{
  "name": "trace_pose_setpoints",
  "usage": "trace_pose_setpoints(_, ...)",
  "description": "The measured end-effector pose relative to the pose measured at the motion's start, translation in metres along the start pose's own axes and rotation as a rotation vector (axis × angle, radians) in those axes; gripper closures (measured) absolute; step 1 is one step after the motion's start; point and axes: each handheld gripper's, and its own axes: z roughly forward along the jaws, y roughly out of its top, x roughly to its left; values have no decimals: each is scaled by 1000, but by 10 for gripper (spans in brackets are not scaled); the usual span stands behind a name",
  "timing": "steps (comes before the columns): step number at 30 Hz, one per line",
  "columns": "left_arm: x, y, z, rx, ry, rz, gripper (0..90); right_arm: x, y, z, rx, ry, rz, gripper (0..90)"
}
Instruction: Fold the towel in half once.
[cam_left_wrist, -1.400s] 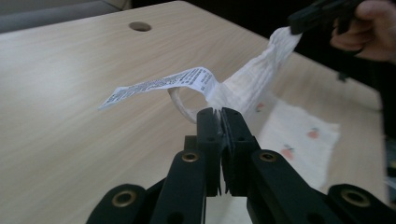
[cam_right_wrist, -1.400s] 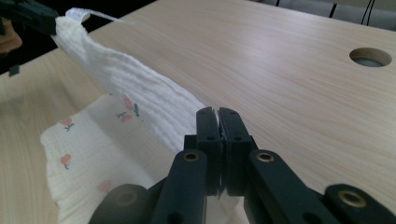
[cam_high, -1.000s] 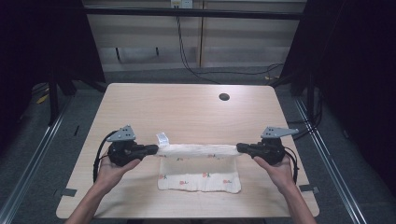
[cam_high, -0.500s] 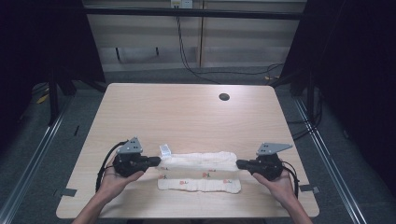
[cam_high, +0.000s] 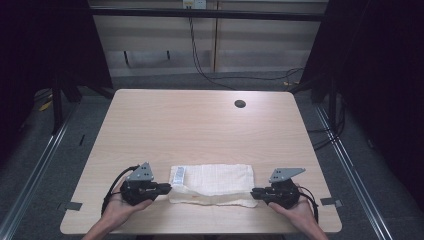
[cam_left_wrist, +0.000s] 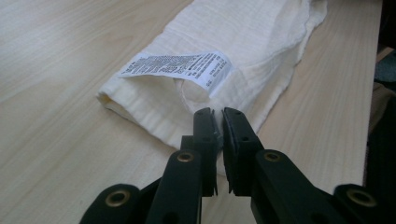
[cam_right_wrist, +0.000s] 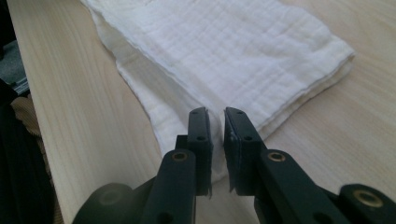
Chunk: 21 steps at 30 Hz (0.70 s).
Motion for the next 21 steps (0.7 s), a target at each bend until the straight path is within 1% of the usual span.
trace_pose_setpoints(2,-1,-1,0,6,-3,0,825,1,0,-3,-5,-7,1,801)
trace_pose_setpoints(3,-3,-3,0,17,-15,-1,825,1,0,-3,-5,-7,1,801)
trace_pose_setpoints(4,-5,-4,1,28,-7,5,817,1,0,-5,-19,0,10,790)
trace_pose_setpoints(5,-6,-6,1,37,-6,9,802,1,-2,-8,-25,-3,24,741)
trace_pose_setpoints(6,-6,-9,0,39,-11,7,799,1,-3,-7,-20,-1,29,710)
trace_pose_setpoints(7,-6,-9,0,39,-11,7,792,1,-3,-7,-20,-1,29,710)
trace_pose_setpoints(9,-5,-8,-3,24,-4,0,792,2,-5,-7,-10,-4,37,698)
trace_pose_setpoints(10,-3,-6,-4,9,-9,-9,790,1,-4,-8,-20,-4,30,697)
trace_pose_setpoints(14,-1,-3,-6,-9,-7,-15,781,-1,0,-8,-35,-9,35,689)
trace_pose_setpoints(15,-1,-3,-7,-11,-2,-13,761,-3,2,-9,-39,-18,39,678)
trace_pose_setpoints(16,1,-4,-10,-19,3,-29,757,-4,3,-9,-41,-29,41,677)
trace_pose_setpoints(18,2,-4,-10,-22,6,-36,751,-5,4,-9,-45,-35,37,679)
trace_pose_setpoints(19,4,-5,-11,-14,12,-39,737,-10,6,-10,-57,-46,44,690)
trace_pose_setpoints(21,6,-5,-12,-28,10,-52,722,-13,10,-10,-59,-60,47,705)
